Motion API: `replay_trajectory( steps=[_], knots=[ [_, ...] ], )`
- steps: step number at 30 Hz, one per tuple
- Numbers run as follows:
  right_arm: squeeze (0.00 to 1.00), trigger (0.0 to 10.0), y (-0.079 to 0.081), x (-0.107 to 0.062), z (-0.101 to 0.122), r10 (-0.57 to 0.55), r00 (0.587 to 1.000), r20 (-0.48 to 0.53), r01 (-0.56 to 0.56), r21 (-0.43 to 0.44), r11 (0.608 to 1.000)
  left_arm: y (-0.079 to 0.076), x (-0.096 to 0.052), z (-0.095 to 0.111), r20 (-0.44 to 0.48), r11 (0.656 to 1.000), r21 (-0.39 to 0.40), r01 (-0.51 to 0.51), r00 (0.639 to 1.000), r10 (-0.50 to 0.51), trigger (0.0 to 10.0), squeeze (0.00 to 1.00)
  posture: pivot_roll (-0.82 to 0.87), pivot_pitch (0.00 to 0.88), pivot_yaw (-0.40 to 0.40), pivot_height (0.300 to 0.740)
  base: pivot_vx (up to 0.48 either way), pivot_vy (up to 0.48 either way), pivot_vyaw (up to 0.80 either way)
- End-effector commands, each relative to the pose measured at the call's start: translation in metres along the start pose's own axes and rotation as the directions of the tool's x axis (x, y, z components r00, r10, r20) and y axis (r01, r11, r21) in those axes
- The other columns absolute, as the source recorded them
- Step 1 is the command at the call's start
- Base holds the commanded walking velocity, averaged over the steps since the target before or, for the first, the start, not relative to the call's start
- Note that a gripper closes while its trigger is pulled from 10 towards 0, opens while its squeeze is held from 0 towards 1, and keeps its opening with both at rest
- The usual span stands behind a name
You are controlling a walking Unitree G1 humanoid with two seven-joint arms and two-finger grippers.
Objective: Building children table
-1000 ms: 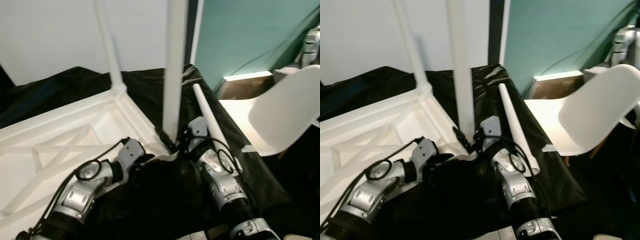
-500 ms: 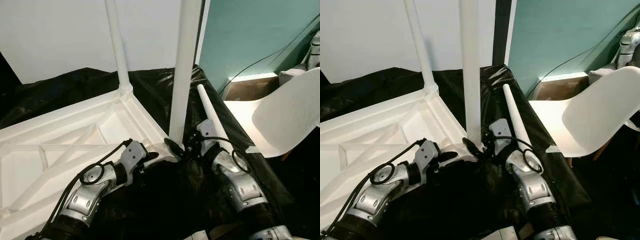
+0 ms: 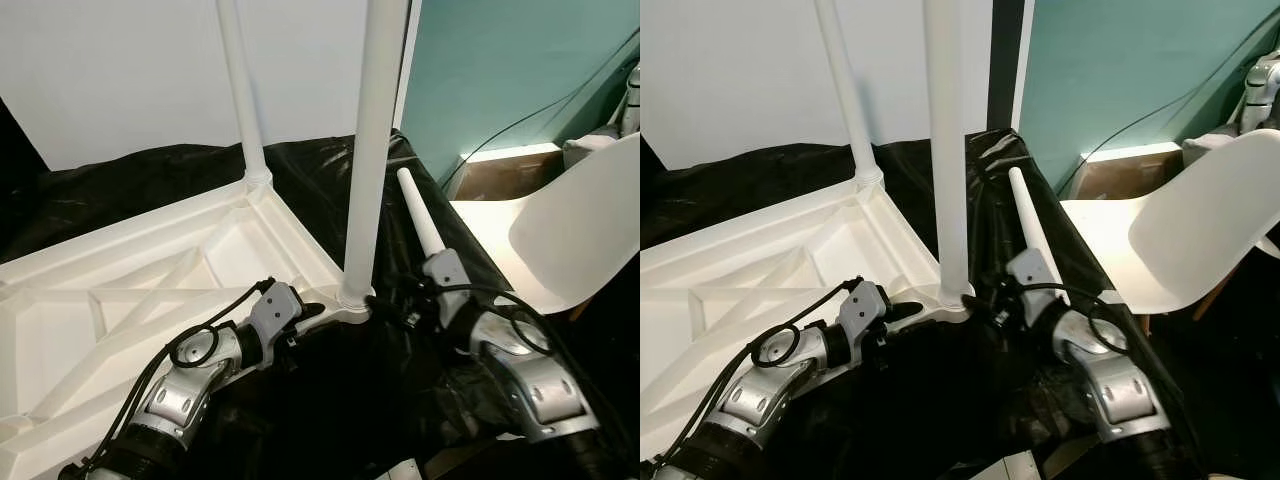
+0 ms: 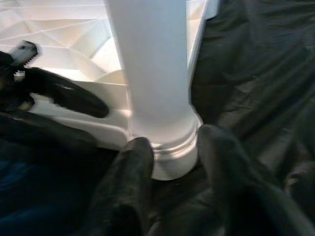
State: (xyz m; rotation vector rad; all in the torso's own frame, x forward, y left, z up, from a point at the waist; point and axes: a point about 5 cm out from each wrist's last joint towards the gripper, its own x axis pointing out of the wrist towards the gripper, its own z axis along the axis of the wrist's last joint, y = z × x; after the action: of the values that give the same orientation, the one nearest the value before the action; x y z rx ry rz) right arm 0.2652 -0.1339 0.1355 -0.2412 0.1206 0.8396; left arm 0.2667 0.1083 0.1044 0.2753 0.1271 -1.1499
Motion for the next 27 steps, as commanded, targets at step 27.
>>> replay_trajectory(
  steps=[27],
  knots=[
    [0.0,0.0,-0.044,0.079,0.02,-0.04,0.997,-0.061,0.028,-0.196,0.98,0.019,-0.017,0.026,0.23,0.98,-0.068,-0.189,0.952,0.2,10.0,0.0,0.09,0.0,-0.051,0.74,0.0,0.0,0.0]
  ],
)
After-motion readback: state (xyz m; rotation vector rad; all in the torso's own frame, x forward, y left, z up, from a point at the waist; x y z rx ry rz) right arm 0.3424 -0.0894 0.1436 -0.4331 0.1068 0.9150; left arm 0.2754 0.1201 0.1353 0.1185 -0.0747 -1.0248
